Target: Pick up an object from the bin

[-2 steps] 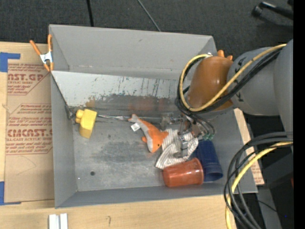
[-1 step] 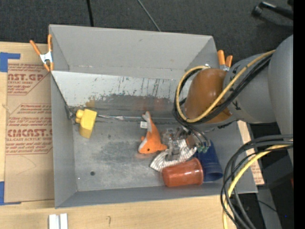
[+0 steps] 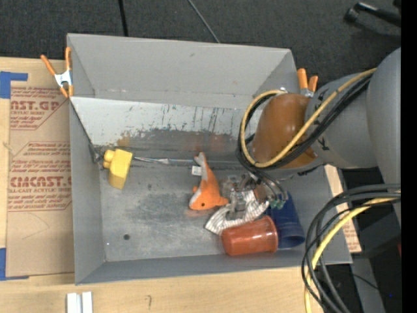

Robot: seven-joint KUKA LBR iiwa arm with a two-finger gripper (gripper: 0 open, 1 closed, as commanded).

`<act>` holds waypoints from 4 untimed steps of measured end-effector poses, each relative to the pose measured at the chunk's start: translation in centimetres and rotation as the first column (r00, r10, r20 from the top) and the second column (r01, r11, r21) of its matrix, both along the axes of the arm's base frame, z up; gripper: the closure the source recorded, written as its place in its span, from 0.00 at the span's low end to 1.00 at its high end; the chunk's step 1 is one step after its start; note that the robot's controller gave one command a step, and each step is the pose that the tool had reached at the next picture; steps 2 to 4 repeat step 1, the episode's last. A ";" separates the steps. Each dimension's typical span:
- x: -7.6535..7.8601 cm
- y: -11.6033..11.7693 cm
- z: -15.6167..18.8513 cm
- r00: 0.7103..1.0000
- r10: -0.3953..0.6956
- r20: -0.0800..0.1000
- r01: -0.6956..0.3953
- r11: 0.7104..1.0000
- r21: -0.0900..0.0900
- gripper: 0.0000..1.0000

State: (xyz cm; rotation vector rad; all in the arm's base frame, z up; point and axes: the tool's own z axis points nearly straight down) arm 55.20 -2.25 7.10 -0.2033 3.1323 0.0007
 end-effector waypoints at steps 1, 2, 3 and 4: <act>2.5 2.4 19.4 1.000 -0.028 0.009 0.028 1.000 0.001 1.00; 2.5 2.4 19.4 1.000 -0.028 0.009 0.028 1.000 0.001 1.00; 2.5 2.4 19.4 1.000 -0.028 0.009 0.028 1.000 0.001 1.00; 2.5 2.4 19.4 1.000 -0.028 0.009 0.028 1.000 0.001 1.00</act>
Offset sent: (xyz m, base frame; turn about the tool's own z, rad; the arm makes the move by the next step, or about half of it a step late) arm 0.0000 0.0000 0.0000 0.0000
